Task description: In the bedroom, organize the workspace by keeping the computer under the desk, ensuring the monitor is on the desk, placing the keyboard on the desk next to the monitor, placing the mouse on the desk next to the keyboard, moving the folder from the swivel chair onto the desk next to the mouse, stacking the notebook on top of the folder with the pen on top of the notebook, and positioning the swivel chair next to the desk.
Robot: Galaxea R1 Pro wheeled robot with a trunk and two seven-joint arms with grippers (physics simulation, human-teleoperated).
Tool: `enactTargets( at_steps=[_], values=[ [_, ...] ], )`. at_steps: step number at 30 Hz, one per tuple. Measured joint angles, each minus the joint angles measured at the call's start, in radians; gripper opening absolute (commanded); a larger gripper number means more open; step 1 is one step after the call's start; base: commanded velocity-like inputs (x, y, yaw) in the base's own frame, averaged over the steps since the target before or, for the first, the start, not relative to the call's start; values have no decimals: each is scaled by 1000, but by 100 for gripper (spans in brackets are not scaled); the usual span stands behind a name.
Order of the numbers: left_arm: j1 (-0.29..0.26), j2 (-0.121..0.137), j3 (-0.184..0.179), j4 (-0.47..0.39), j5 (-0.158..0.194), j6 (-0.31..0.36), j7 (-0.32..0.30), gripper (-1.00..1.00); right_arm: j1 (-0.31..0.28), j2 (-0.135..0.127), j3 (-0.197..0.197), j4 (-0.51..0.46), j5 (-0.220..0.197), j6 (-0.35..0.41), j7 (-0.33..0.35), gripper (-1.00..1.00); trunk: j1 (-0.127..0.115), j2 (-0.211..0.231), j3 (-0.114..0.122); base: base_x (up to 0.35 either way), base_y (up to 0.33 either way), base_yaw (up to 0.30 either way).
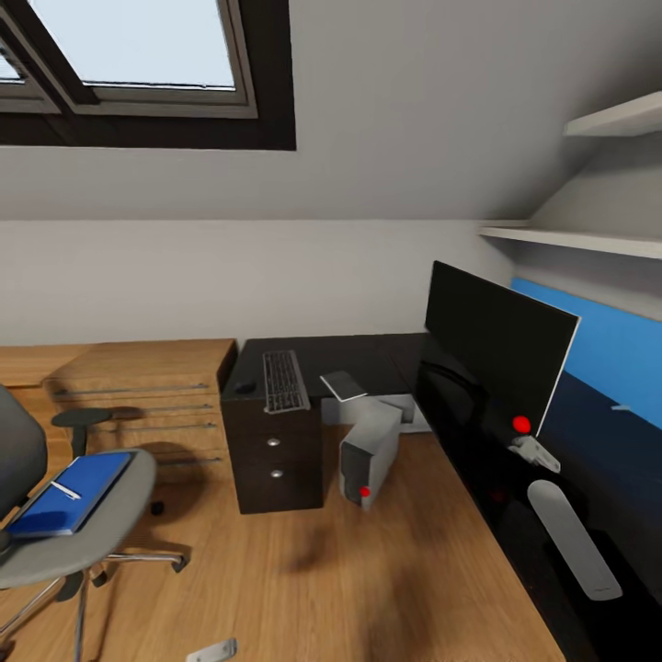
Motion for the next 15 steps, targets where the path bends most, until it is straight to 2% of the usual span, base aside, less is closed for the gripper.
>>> enactTargets(
  at_steps=[4, 10, 14, 15],
  values=[
    [0, -1, 0, 1, 0, 0, 0, 100, 0, -17, -27, 0, 24, 0, -1, 100, 0, 0, 1, 0, 0, -49],
    [0, -1, -1, 2, 0, 0, 0, 100, 0, -32, -86, 0, 124, -3, -4, 100, 0, 0, 1, 0, 0, -14],
    [0, -1, -1, 3, 0, 0, 0, 100, 0, -34, -140, 2, 158, -3, -4, 100, 0, 0, 1, 0, 0, -4],
    [0, -1, -1, 3, 0, 0, 0, 100, 0, -35, -174, 4, 168, -3, -4, 100, 0, 0, 1, 0, 0, -2]
  ],
)
